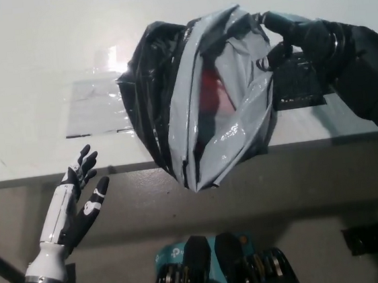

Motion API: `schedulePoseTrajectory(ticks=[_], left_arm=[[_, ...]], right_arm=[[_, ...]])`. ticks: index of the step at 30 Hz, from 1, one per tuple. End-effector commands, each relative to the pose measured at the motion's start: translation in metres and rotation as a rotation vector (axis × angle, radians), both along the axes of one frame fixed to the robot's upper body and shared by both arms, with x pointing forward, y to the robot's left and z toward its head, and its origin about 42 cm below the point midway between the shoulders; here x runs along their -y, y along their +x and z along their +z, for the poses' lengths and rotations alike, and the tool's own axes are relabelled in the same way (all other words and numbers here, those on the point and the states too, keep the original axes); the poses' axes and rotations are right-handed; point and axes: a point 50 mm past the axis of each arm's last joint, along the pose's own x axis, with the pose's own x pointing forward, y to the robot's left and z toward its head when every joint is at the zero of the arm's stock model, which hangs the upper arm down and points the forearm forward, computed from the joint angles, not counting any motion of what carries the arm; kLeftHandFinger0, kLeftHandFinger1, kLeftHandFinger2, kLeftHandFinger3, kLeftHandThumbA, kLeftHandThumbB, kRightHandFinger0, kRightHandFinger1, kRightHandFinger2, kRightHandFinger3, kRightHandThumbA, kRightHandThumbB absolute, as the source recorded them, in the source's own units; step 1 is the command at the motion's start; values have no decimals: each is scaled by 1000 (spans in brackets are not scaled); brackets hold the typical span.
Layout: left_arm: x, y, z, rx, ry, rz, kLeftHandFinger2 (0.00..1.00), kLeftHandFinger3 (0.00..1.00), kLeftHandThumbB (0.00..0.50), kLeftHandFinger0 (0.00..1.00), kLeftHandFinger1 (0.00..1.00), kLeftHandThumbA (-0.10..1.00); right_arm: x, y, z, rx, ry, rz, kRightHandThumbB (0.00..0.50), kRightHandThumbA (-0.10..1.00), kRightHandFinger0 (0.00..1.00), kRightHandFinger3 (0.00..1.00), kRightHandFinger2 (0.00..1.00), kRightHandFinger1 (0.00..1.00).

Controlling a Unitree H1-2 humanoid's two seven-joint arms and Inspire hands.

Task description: Use the right hand to pick up a rubix's cube and place it into a plastic bag and lift the bag

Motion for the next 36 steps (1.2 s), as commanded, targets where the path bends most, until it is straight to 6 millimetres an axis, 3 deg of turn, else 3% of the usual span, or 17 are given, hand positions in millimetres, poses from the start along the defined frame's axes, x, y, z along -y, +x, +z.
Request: schedulePoseTrajectory(ticks=[1,3,4,8,14,16,17,21,22,25,27,28,31,33,36], left_arm=[[-3,4,13,49,8,-29,1000,1000,147,1000,1000,732],[-4,4,13,45,4,-27,1000,1000,150,1000,1000,731],[-4,4,13,40,1,-24,1000,1000,151,1000,1000,731],[-2,4,13,45,8,-29,1000,1000,135,1000,1000,728],[-1,4,14,45,11,-30,1000,1000,136,1000,1000,725],[-1,5,14,45,9,-30,1000,1000,140,1000,1000,718],[-1,6,14,48,10,-33,1000,1000,139,1000,1000,716],[-2,6,15,52,18,-32,1000,1000,144,1000,1000,721],[-2,6,15,52,15,-33,1000,1000,145,1000,1000,721],[-2,8,16,47,-1,-37,1000,1000,157,1000,1000,717],[-3,9,17,46,-3,-39,1000,1000,155,1000,1000,715],[-5,11,18,48,8,-32,1000,1000,160,1000,1000,728],[-6,11,18,49,23,-25,1000,1000,152,1000,1000,741],[-7,9,17,48,25,-28,1000,1000,143,1000,1000,739],[-5,6,12,45,17,-30,1000,1000,154,1000,1000,737]], right_arm=[[-13,9,86,171,-48,82,484,662,1000,1000,1000,1000],[-15,9,106,184,-45,96,499,707,1000,1000,1000,1000],[-15,7,129,188,-27,108,500,715,1000,1000,1000,1000],[-13,0,184,117,110,165,500,628,1000,1000,1000,1000],[-14,-29,254,-25,62,280,444,550,1000,1000,1000,1000],[-11,-36,265,-35,41,302,370,464,1000,1000,1000,1000],[-6,-43,276,-39,48,315,369,398,1000,1000,1000,1000],[8,-55,288,-52,54,329,383,275,1000,1000,1000,1000],[13,-59,291,-59,55,326,369,222,977,1000,1000,1000],[34,-75,298,-48,76,340,333,197,966,1000,1000,1000],[48,-86,303,-40,144,362,301,72,974,1000,1000,1000],[63,-96,310,-62,228,404,309,43,982,1000,1000,1000],[79,-105,316,-34,278,421,308,86,944,1000,1000,1000],[91,-110,320,44,282,391,292,90,978,1000,1000,1000],[95,-101,319,87,301,312,319,193,1000,1000,1000,1000]])
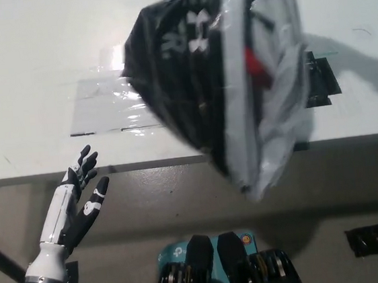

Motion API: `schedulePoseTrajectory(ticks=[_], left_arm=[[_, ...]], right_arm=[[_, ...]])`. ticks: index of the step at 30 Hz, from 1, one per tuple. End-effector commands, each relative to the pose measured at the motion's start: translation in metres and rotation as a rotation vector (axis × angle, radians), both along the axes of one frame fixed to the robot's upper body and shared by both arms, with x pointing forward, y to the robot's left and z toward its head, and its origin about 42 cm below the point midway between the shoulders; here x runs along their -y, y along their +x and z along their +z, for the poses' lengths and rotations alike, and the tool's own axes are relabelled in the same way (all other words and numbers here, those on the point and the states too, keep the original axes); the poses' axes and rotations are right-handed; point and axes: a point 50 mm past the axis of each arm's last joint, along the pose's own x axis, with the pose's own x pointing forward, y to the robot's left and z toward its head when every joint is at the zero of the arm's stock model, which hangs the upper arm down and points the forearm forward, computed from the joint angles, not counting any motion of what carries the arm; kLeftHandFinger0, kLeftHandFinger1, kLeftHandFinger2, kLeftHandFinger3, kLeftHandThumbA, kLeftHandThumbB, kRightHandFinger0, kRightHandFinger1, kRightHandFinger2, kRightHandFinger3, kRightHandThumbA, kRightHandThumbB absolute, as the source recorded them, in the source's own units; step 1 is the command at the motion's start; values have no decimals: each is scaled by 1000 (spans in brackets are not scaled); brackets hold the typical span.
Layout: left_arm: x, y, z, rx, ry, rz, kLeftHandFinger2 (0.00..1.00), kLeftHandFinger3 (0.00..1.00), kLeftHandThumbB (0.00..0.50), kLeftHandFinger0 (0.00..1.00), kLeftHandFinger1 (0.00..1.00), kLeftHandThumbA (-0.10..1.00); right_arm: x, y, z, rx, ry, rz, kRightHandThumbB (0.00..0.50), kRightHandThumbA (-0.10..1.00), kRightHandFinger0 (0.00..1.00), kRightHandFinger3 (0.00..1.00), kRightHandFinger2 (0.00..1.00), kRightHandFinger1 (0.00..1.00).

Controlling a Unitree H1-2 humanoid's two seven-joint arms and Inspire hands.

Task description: Use the right hand to pick up a rubix's cube and place it into a plastic bag and lift the bag

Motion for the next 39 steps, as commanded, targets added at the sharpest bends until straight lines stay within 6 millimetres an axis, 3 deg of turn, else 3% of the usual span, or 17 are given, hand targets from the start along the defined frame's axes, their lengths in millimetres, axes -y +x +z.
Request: schedulePoseTrajectory(ticks=[1,2,3,4,6,14,16,20,26,32,34,35,36,37,39], left_arm=[[-3,5,11,49,20,-28,1000,1000,156,1000,1000,737],[-2,4,9,50,21,-28,1000,1000,156,1000,1000,738],[-2,4,9,51,22,-28,1000,1000,156,1000,1000,739],[-2,3,9,49,23,-25,1000,1000,154,1000,1000,739],[-1,2,11,43,24,-19,1000,1000,149,1000,1000,732],[2,6,17,57,27,-34,1000,1000,148,1000,1000,724],[0,6,17,63,27,-39,1000,1000,149,1000,1000,722],[-2,6,17,57,19,-48,1000,1000,161,1000,1000,720],[-1,5,18,60,28,-51,1000,1000,160,1000,1000,729],[1,8,21,72,37,-59,1000,1000,158,1000,1000,723],[1,8,22,67,41,-60,1000,1000,160,1000,1000,723],[2,7,22,64,39,-61,1000,1000,161,1000,1000,722],[3,7,22,63,33,-59,1000,1000,165,1000,1000,713],[3,6,22,62,29,-59,1000,1000,165,1000,1000,712],[2,5,21,68,34,-58,1000,1000,162,1000,1000,710]], right_arm=[[43,-42,98,129,135,-20,322,275,1000,1000,1000,1000],[42,-38,98,155,122,-44,329,376,1000,1000,1000,1000],[41,-36,98,172,111,-58,329,380,1000,1000,1000,1000],[37,-27,99,213,99,-117,356,510,1000,1000,1000,1000],[33,-13,102,269,98,-187,365,571,1000,1000,1000,1000],[10,13,113,400,95,-320,408,674,1000,1000,1000,1000],[-6,17,114,450,59,-333,442,772,1000,1000,1000,1000],[-34,22,113,505,22,-335,465,828,1000,1000,1000,1000],[-64,28,106,509,0,-306,481,786,1000,1000,1000,1000],[-85,36,80,486,-20,-239,500,781,1000,1000,1000,1000],[-88,39,70,470,-26,-234,500,754,1000,1000,1000,1000],[-88,42,62,444,-22,-231,500,636,1000,1000,1000,1000],[-90,45,53,423,-42,-234,496,689,1000,1000,1000,1000],[-90,47,46,400,-72,-231,480,649,1000,1000,1000,1000],[-89,50,35,355,-157,-227,496,574,1000,1000,1000,1000]])
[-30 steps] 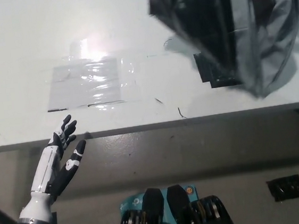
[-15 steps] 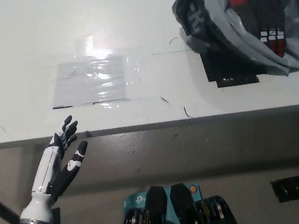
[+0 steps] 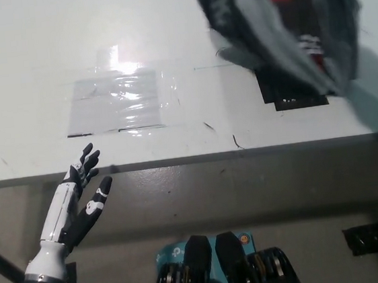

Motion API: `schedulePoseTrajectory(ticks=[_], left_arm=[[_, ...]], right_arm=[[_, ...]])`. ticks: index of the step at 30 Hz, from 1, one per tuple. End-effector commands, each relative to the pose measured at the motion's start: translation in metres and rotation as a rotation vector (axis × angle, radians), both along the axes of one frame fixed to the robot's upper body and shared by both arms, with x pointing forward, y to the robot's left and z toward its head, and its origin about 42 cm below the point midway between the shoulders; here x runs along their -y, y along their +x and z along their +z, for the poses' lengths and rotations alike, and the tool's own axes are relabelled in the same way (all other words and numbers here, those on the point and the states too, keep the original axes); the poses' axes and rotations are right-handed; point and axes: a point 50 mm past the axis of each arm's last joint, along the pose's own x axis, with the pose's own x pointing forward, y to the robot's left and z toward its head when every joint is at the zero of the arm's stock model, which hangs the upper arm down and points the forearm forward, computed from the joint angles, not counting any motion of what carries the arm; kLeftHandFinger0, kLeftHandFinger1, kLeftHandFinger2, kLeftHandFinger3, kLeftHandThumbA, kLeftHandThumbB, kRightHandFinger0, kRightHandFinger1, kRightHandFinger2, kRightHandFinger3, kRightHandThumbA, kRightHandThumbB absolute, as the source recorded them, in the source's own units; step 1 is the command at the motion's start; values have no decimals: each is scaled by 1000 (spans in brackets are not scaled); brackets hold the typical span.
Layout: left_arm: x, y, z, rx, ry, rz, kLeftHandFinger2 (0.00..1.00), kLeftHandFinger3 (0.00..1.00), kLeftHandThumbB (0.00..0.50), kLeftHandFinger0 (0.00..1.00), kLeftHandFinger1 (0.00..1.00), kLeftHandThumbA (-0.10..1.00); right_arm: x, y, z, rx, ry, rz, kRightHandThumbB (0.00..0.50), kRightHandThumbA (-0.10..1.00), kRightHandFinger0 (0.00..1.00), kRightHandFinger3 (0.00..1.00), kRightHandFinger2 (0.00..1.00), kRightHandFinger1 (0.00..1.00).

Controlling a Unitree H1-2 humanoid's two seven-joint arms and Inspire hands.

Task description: Use the right hand to pick up a rubix's cube and place it into a plastic bag and lift the bag

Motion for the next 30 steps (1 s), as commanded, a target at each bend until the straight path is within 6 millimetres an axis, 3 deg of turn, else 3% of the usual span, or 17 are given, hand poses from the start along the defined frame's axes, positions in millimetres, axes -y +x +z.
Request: schedulePoseTrajectory(ticks=[1,2,3,4,9,11,15,18,20,22,28,30], left_arm=[[0,3,17,56,12,-35,1000,1000,172,1000,1000,703],[0,4,17,54,5,-37,1000,1000,176,1000,1000,694],[0,5,18,54,-1,-39,1000,1000,171,1000,1000,688],[0,6,19,54,2,-35,1000,1000,176,1000,1000,693],[-2,6,22,52,12,-23,1000,1000,185,1000,1000,705],[-3,7,22,50,6,-30,1000,1000,178,1000,1000,700],[-3,6,18,50,13,-35,1000,1000,162,1000,1000,690],[-2,3,14,51,23,-40,1000,1000,164,1000,1000,691],[-2,2,13,50,19,-39,1000,1000,166,1000,1000,689],[-3,1,13,44,13,-32,1000,1000,161,1000,1000,678],[-4,0,12,33,9,-24,1000,1000,167,1000,1000,673],[-4,0,12,35,12,-25,1000,1000,171,1000,1000,675]], right_arm=[[-9,-6,29,60,-200,18,498,560,1000,1000,1000,1000],[-7,-6,30,21,-238,10,467,504,1000,1000,1000,1000],[-4,-9,36,-46,-294,3,426,372,1000,1000,1000,1000],[-2,-12,43,-87,-337,0,420,312,1000,1000,1000,1000],[14,-26,71,-195,-543,-18,453,123,1000,1000,1000,1000],[29,-31,80,-234,-577,-13,459,84,1000,1000,1000,1000],[50,-36,77,-256,-571,9,424,173,1000,1000,1000,1000],[63,-39,60,-269,-626,21,429,255,1000,1000,1000,1000],[69,-43,52,-297,-643,33,451,241,1000,1000,1000,1000],[78,-50,46,-341,-631,41,492,304,1000,1000,1000,1000],[93,-74,56,-489,-514,49,500,294,1000,1000,1000,1000],[100,-83,62,-503,-455,86,500,367,1000,1000,1000,1000]])
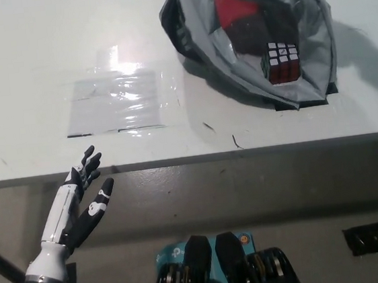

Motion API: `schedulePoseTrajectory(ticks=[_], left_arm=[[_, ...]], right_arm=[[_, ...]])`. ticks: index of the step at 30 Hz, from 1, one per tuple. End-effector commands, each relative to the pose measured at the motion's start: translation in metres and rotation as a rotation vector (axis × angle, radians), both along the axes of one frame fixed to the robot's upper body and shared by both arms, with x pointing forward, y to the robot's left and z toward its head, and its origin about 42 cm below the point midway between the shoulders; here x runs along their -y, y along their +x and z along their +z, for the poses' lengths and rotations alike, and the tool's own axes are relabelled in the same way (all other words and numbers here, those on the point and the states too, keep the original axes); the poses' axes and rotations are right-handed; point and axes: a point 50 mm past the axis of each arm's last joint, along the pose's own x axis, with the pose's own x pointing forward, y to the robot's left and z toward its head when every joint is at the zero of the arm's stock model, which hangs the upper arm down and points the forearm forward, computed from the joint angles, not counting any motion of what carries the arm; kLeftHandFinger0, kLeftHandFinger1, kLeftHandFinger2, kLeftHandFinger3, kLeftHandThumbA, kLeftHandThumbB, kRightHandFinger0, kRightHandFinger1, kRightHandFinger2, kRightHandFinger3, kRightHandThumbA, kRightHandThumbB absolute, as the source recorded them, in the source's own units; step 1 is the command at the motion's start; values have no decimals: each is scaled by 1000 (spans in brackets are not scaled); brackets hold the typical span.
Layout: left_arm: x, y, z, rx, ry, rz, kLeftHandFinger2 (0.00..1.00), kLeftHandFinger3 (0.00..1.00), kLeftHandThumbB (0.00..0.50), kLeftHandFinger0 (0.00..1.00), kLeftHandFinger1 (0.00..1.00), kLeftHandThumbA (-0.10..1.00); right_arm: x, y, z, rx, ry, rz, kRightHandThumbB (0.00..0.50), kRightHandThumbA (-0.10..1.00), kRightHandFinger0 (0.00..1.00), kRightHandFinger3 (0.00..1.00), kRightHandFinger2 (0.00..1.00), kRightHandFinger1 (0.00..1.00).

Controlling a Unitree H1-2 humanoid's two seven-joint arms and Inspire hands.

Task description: Use the right hand to pick up a rubix's cube and place it into a plastic bag and lift the bag

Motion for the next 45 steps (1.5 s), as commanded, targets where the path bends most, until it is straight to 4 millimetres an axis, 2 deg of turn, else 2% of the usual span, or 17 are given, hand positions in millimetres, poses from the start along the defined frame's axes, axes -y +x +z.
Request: schedulePoseTrajectory(ticks=[1,5,7,9,10,12,15,16,19,24,27,28,31,36,38,41,45], left_arm=[[-3,1,15,60,16,-26,1000,1000,172,1000,1000,676],[-4,-1,11,55,12,-25,1000,1000,176,1000,1000,680],[-4,-2,11,52,2,-28,1000,1000,178,1000,1000,667],[-3,-1,11,52,3,-29,1000,1000,177,1000,1000,666],[-2,-2,11,51,3,-28,1000,1000,173,1000,1000,664],[-2,-2,12,49,2,-26,1000,1000,174,1000,1000,664],[-2,-2,11,48,5,-27,1000,1000,178,1000,1000,673],[-2,-1,11,49,5,-27,1000,1000,176,1000,1000,673],[-2,3,12,47,0,-22,1000,1000,176,1000,1000,677],[-3,3,10,37,-6,-21,1000,1000,173,1000,1000,686],[-3,3,8,33,-12,-14,1000,1000,173,1000,1000,686],[-2,2,8,32,-13,-11,1000,1000,172,1000,1000,687],[-2,-1,6,24,-18,-11,1000,1000,163,1000,1000,711],[-2,-11,-5,13,-25,-30,1000,1000,149,1000,1000,748],[-2,-18,-12,8,-30,-35,1000,1000,137,1000,1000,777],[-1,-23,-16,-1,-37,-33,1000,1000,144,1000,1000,795],[6,-45,-34,-26,-50,-43,1000,1000,161,1000,1000,958]], right_arm=[[33,-65,93,-142,102,4,500,402,1000,1000,1000,1000],[43,-98,111,-108,173,163,500,538,1000,1000,1000,1000],[55,-117,125,-117,386,218,500,469,1000,1000,1000,1000],[66,-130,133,-93,519,271,485,555,1000,1000,1000,1000],[82,-145,140,-22,661,344,499,755,1000,1000,1000,1000],[115,-194,141,255,907,479,500,935,1000,1000,1000,1000],[121,-223,128,442,980,530,499,1000,1000,1000,1000,1000],[127,-260,101,641,1090,596,456,968,1000,1000,1000,1000],[126,-301,45,900,1161,671,455,1000,1000,1000,1000,1000],[109,-337,-24,1150,1285,668,486,1000,1000,1000,1000,1000],[79,-362,-89,1318,1362,648,500,1000,1000,1000,1000,1000],[74,-366,-101,1332,1349,643,453,1000,1000,1000,1000,1000],[58,-358,-141,1336,1353,667,351,993,1000,1000,1000,1000],[36,-337,-222,1192,1458,308,351,1000,1000,1000,1000,1000],[28,-326,-253,1134,1474,148,264,1000,1000,1000,1000,1000],[19,-317,-279,1094,1486,24,267,1000,1000,1000,1000,1000],[19,-315,-367,846,1499,-281,253,1000,1000,1000,1000,1000]])
